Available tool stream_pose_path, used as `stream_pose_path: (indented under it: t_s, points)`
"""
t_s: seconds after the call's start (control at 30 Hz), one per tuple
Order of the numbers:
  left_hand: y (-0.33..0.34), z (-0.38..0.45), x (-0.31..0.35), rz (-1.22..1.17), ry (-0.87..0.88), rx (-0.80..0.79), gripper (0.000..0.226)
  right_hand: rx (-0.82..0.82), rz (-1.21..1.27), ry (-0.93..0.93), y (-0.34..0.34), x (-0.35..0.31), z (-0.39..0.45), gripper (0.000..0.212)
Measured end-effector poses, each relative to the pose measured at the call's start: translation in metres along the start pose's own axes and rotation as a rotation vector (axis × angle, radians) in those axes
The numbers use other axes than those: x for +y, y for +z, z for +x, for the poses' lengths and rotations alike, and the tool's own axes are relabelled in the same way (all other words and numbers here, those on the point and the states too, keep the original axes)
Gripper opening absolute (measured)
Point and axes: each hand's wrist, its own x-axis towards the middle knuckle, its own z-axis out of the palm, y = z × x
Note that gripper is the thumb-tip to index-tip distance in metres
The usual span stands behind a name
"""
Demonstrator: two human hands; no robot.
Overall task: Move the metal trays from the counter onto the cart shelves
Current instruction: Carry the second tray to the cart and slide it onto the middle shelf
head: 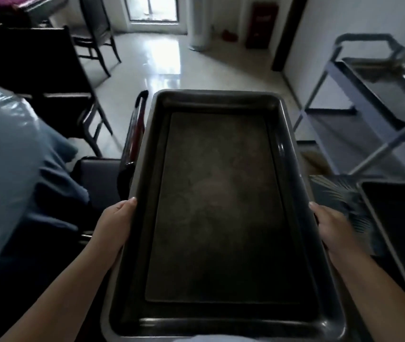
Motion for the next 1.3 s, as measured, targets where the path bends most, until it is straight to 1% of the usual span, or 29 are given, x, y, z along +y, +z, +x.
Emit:
stream_pose_path:
  t_s: [0.1,0.17,0.3,0.43,0.57,0.77,0.87,1.03,1.1,1.17,1.23,1.3]
  points:
    - [-0.007,0.014,0.001,0.003,-0.044,0.022,0.040,-0.089,-0.011,0.002,0.024,-0.014,0.033,0.031]
    - [-0.004,0.029,0.009,-0.005,-0.059,0.040,0.040,-0.118,-0.009,0.001,0.036,-0.020,0.060,0.031]
    - [0.018,0.074,0.036,0.024,-0.043,0.076,0.040,-0.122,0.017,0.004,0.058,-0.036,0.124,0.033]
    - [0.049,0.129,0.075,-0.024,-0.074,0.032,0.041,-0.155,0.011,-0.041,0.066,-0.065,0.202,0.030]
    - [0.083,0.179,0.111,-0.040,-0.112,0.050,0.035,-0.189,-0.016,-0.038,0.065,-0.099,0.271,0.032]
    - [0.128,0.254,0.153,-0.018,-0.068,-0.001,0.039,-0.166,-0.032,-0.058,0.074,-0.135,0.347,0.038]
    - [0.154,0.319,0.175,0.023,-0.045,-0.016,0.042,-0.101,-0.012,-0.039,0.084,-0.144,0.388,0.038]
    - [0.202,0.455,0.234,0.146,0.049,-0.116,0.044,0.075,0.068,0.067,0.102,-0.164,0.453,0.034]
    - [0.218,0.501,0.266,0.216,0.094,-0.181,0.042,0.165,0.123,0.124,0.107,-0.167,0.469,0.034]
    - [0.241,0.536,0.298,0.266,0.124,-0.289,0.040,0.261,0.149,0.170,0.107,-0.170,0.481,0.035]
    - [0.270,0.567,0.324,0.326,0.156,-0.366,0.042,0.354,0.166,0.218,0.102,-0.167,0.496,0.035]
    - [0.307,0.590,0.347,0.386,0.204,-0.417,0.040,0.406,0.205,0.289,0.095,-0.159,0.507,0.034]
